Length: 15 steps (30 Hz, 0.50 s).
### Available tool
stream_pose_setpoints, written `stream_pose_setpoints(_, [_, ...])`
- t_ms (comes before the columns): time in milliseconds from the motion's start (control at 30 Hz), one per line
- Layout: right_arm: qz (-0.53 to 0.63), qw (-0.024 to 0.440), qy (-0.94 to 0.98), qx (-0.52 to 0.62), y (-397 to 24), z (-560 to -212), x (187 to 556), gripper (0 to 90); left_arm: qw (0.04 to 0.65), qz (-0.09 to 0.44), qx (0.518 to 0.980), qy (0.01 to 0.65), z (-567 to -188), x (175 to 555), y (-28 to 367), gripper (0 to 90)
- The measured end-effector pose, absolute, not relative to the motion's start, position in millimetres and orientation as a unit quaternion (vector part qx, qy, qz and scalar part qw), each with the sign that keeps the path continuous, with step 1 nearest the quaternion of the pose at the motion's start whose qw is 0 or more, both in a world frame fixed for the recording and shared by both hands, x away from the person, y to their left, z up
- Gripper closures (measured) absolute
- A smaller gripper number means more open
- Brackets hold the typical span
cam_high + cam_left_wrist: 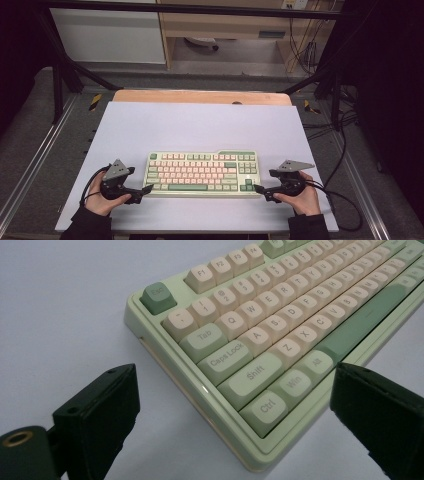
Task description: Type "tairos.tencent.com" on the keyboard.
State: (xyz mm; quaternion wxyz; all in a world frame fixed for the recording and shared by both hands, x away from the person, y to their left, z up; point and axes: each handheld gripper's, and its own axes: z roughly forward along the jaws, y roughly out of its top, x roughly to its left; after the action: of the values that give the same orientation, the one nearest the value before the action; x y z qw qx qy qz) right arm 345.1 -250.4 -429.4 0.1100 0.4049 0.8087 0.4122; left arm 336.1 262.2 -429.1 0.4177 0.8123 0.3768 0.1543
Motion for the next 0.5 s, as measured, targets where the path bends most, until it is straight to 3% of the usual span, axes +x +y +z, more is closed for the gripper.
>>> stream_pose_setpoints(500, [0.387, 0.122, 0.816, 0.411, -263.2, -438.8, 343.1, 10.2, 0.411, 0.153, 0.817, 0.374, -435.2, 334.4, 268.9, 6.4])
